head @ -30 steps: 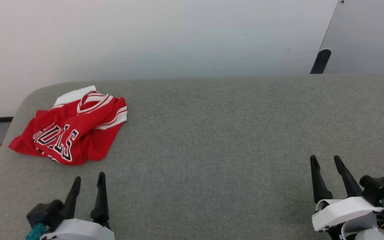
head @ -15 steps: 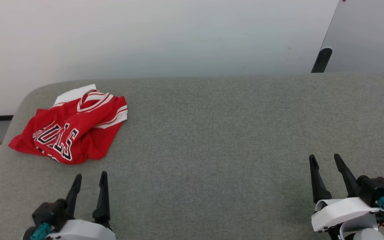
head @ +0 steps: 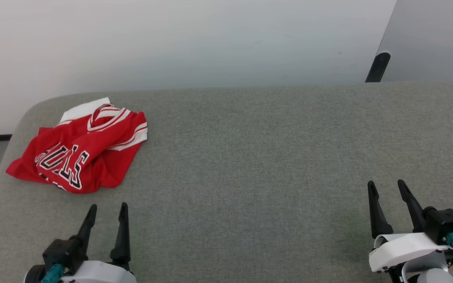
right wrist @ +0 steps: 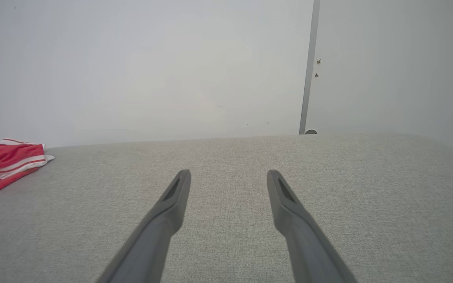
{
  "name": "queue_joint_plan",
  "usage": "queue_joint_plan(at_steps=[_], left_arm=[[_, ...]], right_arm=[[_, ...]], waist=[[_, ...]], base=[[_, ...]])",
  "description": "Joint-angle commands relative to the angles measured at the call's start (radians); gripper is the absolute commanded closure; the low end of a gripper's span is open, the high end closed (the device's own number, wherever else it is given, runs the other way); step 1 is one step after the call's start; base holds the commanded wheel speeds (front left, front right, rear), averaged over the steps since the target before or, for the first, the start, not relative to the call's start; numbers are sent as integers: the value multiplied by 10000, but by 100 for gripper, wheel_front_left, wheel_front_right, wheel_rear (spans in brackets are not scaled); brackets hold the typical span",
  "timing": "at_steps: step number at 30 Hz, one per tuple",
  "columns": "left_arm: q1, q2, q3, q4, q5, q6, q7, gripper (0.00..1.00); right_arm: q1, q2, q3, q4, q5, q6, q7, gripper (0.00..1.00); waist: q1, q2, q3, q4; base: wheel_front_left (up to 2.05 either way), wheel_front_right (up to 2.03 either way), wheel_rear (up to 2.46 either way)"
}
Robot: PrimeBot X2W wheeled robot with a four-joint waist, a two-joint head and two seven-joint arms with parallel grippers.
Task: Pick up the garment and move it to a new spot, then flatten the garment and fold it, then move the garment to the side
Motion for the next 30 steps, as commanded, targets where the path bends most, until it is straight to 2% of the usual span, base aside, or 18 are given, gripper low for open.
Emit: queue_joint_plan(at_steps=[1, 11, 15, 21, 30], left_arm=[[5, 47, 30, -25, 52, -24, -23, 0], [1, 58, -54, -52, -70, -22, -23, 0], [-90, 16, -129, 21, -88, -23, -23, 0], [-7, -68, -75, 102, -100, -6, -23, 0], [312, -245, -22, 175, 21, -6, -23, 0]], right_arm=[[-10, 17, -43, -33, -49, -14, -53, 0], [65, 66, -61, -55, 99, -14, -54, 0], [66, 70, -35, -63, 158, -14, -54, 0], [165, -21, 77, 7, 165, -14, -35, 0], [109, -116, 637, 201, 302, -12, -34, 0]], waist=[[0, 0, -2, -21], [0, 0, -23, 2], [0, 0, -26, 245], [0, 0, -230, 1089], [0, 0, -549, 2926]], base=[[0, 0, 0], [0, 0, 0], [0, 0, 0], [0, 0, 0], [0, 0, 0]])
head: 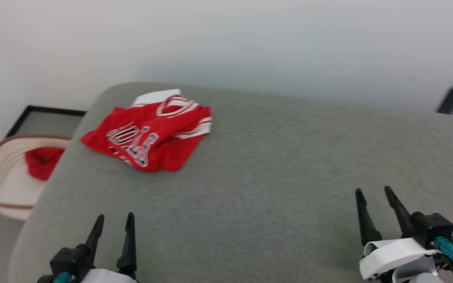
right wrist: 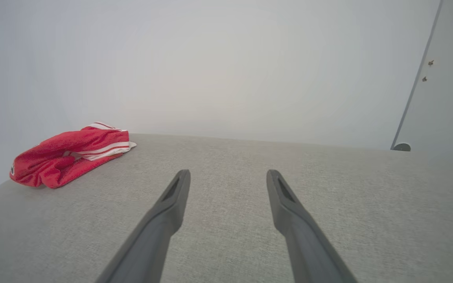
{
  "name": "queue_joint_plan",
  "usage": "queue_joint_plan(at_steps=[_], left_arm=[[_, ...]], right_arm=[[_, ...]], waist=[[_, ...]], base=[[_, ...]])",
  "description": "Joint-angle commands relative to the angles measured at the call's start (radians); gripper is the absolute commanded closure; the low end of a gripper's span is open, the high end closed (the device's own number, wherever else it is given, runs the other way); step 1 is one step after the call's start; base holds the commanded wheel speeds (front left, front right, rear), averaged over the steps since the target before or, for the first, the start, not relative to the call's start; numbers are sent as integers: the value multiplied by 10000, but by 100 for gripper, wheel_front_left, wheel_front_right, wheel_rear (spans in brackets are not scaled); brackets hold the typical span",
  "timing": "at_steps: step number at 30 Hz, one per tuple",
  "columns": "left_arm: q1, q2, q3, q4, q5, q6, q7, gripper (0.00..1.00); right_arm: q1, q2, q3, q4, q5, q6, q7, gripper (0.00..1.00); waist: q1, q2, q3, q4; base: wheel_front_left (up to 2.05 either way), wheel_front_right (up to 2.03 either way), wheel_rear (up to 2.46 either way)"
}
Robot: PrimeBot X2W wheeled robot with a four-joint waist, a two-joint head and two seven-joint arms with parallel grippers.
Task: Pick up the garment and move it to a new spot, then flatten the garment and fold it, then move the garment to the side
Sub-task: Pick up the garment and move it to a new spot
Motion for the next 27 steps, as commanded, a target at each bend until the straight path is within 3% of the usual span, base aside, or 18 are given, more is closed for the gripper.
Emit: queue_joint_plan(at_steps=[1, 10, 27], left_arm=[[86, -30, 1, 6, 78, 17, -2, 0], [379, -181, 267, -15, 24, 39, -2, 0], [950, -386, 871, -957, -197, 340, -2, 0]], right_arm=[[-25, 9, 76, 5, 77, -14, -7, 0], [-230, 73, 810, 380, 267, -14, -8, 0], [-1533, -72, 2424, 1494, 793, -14, -1, 0]], waist=[[0, -1, -224, 1108], [0, -1, -240, 2739], [0, -1, 167, 3042]], base=[[0, 0, 0], [0, 0, 0], [0, 0, 0]])
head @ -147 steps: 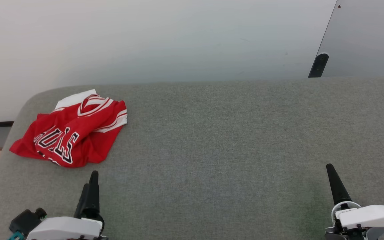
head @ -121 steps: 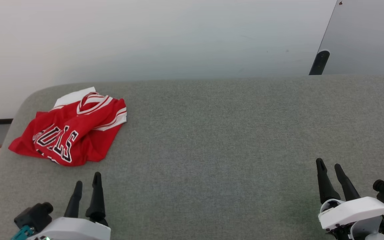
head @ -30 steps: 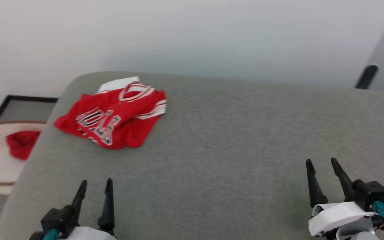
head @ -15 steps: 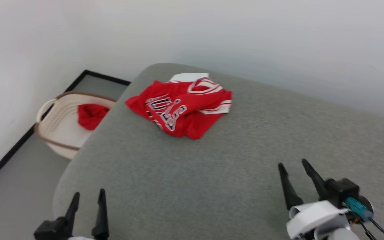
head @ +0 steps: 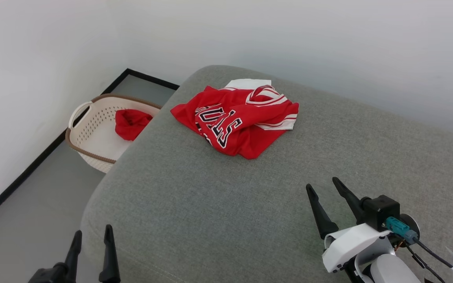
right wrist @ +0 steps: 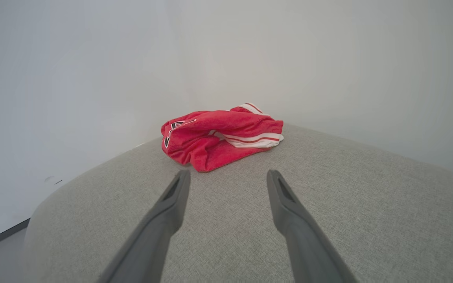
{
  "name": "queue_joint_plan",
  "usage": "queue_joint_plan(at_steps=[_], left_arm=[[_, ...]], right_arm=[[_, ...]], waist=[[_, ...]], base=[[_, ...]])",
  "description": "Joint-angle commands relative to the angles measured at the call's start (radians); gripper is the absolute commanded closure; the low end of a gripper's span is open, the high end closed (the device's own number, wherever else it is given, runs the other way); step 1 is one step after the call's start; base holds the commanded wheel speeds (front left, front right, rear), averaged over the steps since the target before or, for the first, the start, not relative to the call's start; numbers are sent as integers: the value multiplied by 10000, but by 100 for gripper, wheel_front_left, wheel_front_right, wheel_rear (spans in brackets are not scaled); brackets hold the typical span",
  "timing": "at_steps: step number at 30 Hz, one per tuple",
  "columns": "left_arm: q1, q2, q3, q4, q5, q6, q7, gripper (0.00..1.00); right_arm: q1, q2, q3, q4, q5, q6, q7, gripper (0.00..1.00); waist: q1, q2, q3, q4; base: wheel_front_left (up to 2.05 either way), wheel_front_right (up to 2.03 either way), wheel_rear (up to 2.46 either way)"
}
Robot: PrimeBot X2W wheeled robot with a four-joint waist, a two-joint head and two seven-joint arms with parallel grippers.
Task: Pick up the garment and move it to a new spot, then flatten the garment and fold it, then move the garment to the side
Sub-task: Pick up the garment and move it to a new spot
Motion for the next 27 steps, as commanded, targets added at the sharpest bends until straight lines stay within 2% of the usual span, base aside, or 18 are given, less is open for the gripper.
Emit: queue_joint_plan(at_steps=[1, 8, 11, 14, 22, 27], left_arm=[[18, -12, 0, -62, -5, 32, -2, 0], [-578, 109, -424, 60, 283, -150, -2, 0], [-1628, 349, -992, 343, 319, -223, -2, 0], [-3056, 862, -1711, 930, 316, -272, -2, 0], [-7646, 2347, -4354, 3741, -1650, -267, 298, 0], [-9680, 3258, -6378, 5552, -3299, -268, 1232, 0]], right_arm=[[-95, -58, 65, 44, 117, -14, -13, 0], [182, -116, -182, -158, 89, -14, -15, 0], [304, -217, -422, -305, -24, -14, -15, 0], [310, -251, -511, -473, -218, -14, -15, 0], [-821, -336, -144, -902, -644, -14, 40, 0], [-1449, -296, 135, -948, -812, -14, 28, 0]], waist=[[0, -1, -32, -16], [0, -1, -50, -139], [0, -1, 70, -161], [0, -1, 298, -383], [0, -1, 2036, -1782], [0, -1, 2907, -2711]], base=[[0, 0, 0], [0, 0, 0], [0, 0, 0], [0, 0, 0], [0, 0, 0], [0, 0, 0]])
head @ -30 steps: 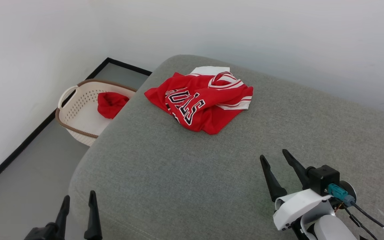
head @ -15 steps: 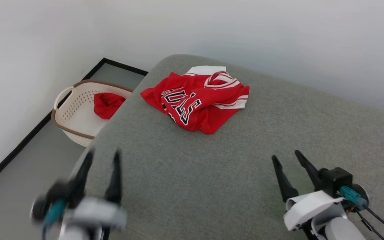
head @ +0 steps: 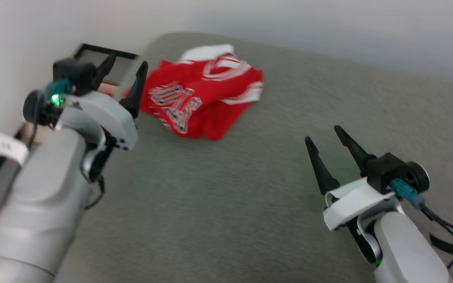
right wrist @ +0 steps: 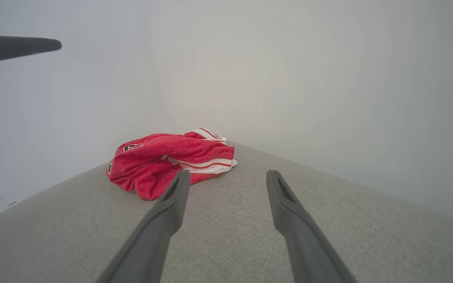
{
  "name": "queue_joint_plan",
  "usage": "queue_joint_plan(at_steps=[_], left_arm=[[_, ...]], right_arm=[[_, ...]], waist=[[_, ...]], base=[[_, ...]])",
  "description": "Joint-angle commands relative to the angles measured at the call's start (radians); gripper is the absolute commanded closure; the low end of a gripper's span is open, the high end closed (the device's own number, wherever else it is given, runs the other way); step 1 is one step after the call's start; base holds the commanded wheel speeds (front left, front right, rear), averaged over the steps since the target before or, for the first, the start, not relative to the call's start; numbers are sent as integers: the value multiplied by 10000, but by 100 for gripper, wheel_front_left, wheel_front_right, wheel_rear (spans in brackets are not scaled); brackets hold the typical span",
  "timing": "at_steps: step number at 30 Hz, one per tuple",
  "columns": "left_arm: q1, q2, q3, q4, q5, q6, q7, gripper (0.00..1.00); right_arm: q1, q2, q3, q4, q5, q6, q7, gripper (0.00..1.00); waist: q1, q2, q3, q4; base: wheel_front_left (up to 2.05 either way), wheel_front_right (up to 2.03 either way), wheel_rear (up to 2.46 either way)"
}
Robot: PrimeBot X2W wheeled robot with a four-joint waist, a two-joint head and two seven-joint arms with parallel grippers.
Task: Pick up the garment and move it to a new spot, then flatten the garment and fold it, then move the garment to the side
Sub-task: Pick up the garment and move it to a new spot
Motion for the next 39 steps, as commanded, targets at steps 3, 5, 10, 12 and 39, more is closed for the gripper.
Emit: queue_joint_plan(at_steps=[3, 5, 10, 12, 39], left_arm=[[-828, 783, -1568, 503, -1499, 20, 996, 0], [-1152, 1322, -2335, 646, -2356, 21, 1733, 0], [-1770, 2292, -3963, 424, -4027, 19, 3121, 0], [-1848, 2501, -4213, 354, -4395, 20, 3306, 0], [-2915, 3930, -7608, 1307, -7416, 21, 5113, 6]], right_arm=[[-407, 67, 129, -14, -87, -14, -58, 0], [-570, 116, 129, -61, -98, -14, -62, 0], [-714, 183, -13, -241, -193, -14, -84, 0], [-733, 207, -18, -301, -205, -14, -87, 0], [-551, 564, -94, -2685, -804, -14, -78, 0]], waist=[[0, 0, 1778, -2076], [0, 0, 1992, -2422], [0, 0, 2407, -3062], [0, 0, 2496, -3180], [0, 0, 4548, -4917]], base=[[0, 0, 0], [0, 0, 0], [0, 0, 0], [0, 0, 0], [0, 0, 0]])
